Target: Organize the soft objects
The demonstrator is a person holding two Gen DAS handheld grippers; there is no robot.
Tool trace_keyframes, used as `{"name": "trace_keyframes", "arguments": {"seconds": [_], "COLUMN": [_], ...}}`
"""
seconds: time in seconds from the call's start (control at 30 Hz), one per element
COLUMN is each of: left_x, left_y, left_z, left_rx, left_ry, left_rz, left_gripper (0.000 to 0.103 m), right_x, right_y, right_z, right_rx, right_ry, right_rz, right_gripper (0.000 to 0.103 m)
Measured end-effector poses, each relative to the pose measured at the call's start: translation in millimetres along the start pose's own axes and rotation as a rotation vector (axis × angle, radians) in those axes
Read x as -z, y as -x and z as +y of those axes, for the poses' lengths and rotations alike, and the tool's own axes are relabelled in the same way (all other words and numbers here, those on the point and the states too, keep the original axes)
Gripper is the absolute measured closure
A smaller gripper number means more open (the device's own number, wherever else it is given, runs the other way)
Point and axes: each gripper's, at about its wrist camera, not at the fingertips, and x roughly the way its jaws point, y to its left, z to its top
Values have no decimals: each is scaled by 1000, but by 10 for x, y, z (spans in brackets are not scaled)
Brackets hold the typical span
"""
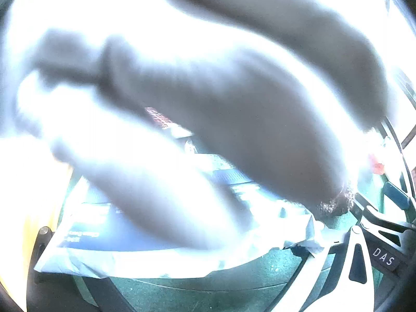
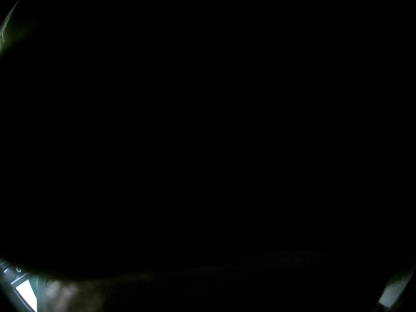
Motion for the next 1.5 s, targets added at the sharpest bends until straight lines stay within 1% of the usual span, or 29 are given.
{"name": "trace_keyframes", "arguments": {"seconds": [0.93,0.97,1.03,1.07,1.1,1.17,1.2,1.23,1.33,1.43,1.5], "left_x": [8,10,35,30,79,188,210,216,255,259,250], "left_y": [-4,0,59,87,105,202,220,222,229,250,261], "left_z": [3,9,25,68,110,245,276,279,216,226,239], "left_rx": [-3,5,42,48,47,30,23,18,6,6,49], "left_ry": [4,-9,-56,-64,-56,-26,-18,-18,-17,-36,-70], "left_rz": [0,9,61,83,89,62,62,63,61,67,77], "left_gripper": [0,0,0,0,0,0,0,0,0,0,0], "right_x": [-5,-6,-2,12,12,38,48,-13,0,11,23], "right_y": [7,10,7,8,10,-33,-42,-25,-7,29,47], "right_z": [-18,-19,6,-16,-16,34,43,26,-24,-25,-28], "right_rx": [3,3,4,4,6,5,5,5,-1,-27,-15], "right_ry": [1,1,2,2,3,4,4,5,6,36,23], "right_rz": [-1,-1,-1,-1,-1,-1,-1,-1,1,54,89], "right_gripper": [1,1,1,1,1,1,1,1,1,1,1]}}
